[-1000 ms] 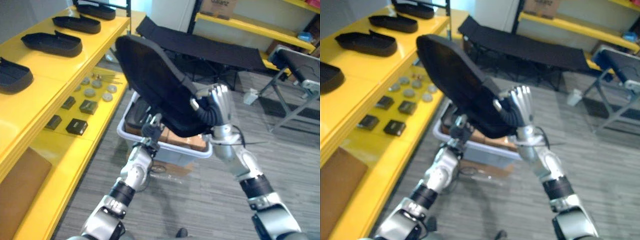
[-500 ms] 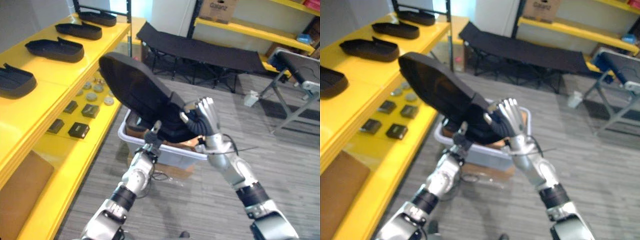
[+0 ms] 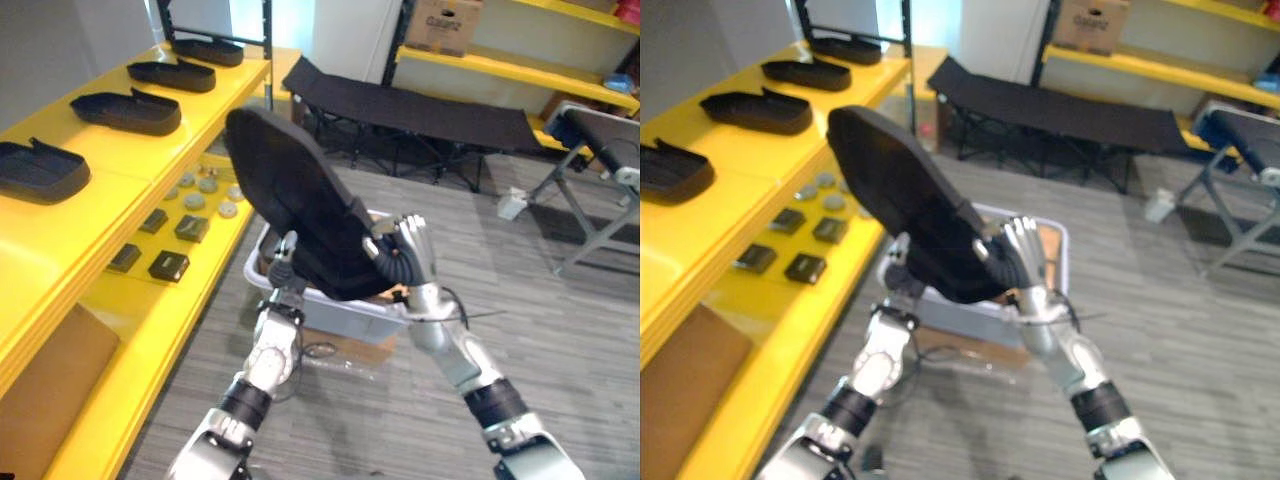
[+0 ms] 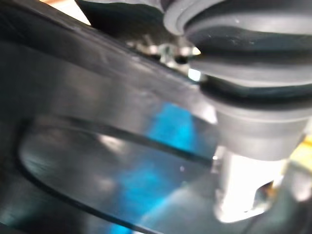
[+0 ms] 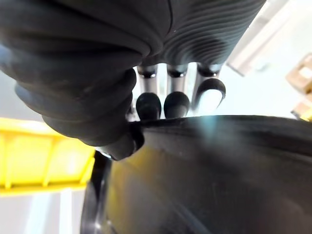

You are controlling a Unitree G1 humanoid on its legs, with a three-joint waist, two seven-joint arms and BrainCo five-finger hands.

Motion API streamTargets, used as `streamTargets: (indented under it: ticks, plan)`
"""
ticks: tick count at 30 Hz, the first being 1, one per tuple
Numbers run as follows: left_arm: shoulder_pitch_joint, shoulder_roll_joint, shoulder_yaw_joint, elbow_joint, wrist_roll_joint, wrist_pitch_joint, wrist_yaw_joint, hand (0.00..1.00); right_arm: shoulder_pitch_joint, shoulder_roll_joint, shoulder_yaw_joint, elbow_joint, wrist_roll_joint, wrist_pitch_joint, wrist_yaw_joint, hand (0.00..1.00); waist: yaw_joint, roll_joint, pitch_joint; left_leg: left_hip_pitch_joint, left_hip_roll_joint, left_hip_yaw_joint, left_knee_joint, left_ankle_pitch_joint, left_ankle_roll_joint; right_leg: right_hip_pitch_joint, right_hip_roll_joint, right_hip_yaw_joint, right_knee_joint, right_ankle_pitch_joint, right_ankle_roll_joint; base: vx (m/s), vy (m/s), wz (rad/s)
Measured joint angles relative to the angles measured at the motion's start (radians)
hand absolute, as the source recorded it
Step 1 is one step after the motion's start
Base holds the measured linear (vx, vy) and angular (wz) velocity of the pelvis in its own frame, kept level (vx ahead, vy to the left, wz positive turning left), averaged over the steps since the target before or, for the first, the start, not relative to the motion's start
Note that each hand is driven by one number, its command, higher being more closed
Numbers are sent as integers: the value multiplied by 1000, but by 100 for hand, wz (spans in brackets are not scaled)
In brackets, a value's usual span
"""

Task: Walk over and take plastic housings, then place them on the shelf

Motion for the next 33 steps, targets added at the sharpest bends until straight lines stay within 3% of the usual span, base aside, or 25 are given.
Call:
streamTargets:
  ticks: [6, 7, 11, 14, 18, 22, 25, 27, 30, 33]
  plan:
    - [12, 0, 7, 0, 6, -18, 1, 100, 11, 23, 20, -4, 0, 0, -6, 100, 0, -6, -4, 0, -1, -1, 0, 0, 0, 3, 0, -1, -2, 0, 0, 0, 0, 0]
    - [12, 0, 7, 0, 9, -19, 3, 100, 13, 25, 20, -4, 0, 0, -9, 0, 0, -7, -5, 0, -1, -1, 0, 0, 0, 4, 0, -1, -2, 0, 0, 0, 0, 0]
    - [12, 1, 9, 0, 78, -32, 34, 100, 46, 31, 25, -6, 16, 4, -16, 0, 1, -14, -10, 0, -1, -1, 0, -1, 1, 4, 0, -2, -2, 0, 0, 0, 0, 0]
    - [12, 0, 25, -12, 177, -38, 82, 100, 55, 31, 23, 8, 72, 36, 17, 0, 0, -14, -10, 1, -1, -1, 0, -1, 1, 4, -1, -1, -2, 0, 0, 0, 0, 0]
    - [25, 2, 35, -61, 358, -37, 196, 100, 71, 33, 19, 41, 169, 72, 66, 0, 1, -14, -10, 0, -1, -1, 0, -1, 1, 4, -1, -1, -3, 0, 0, 0, 0, 0]
    - [36, 2, 37, -126, 548, -21, 310, 100, 84, 35, 17, 61, 271, 80, 106, 0, 1, -12, -10, 1, -2, 1, 0, -1, 1, 4, 0, -3, -5, 0, 0, 0, 0, 0]
    - [56, -1, 51, -211, 739, -1, 397, 100, 85, 41, 6, 48, 416, 68, 192, 0, 1, 4, -19, 2, -3, 5, 0, -1, 1, 2, -1, -2, -5, 0, 0, 0, 0, -2]
    - [72, -7, 93, -247, 886, 24, 449, 100, 87, 44, -28, -41, 537, 65, 277, 0, -1, 28, -31, 10, -3, 10, 0, -1, 1, 3, -1, 0, -4, 0, 0, 0, 0, -6]
    - [124, -10, 152, -245, 1045, 51, 519, 100, 80, 44, -115, -182, 686, 32, 350, 0, -4, 56, -47, 23, -2, 19, 0, -4, 1, 9, -1, 3, -4, -2, -2, -14, 6, -8]
    - [171, -3, 208, -236, 1164, 82, 591, 100, 76, 40, -190, -243, 798, 26, 397, 0, -11, 64, -52, 29, -1, 24, -2, -4, 2, 10, -1, 8, -5, -7, -8, -35, 9, -6]
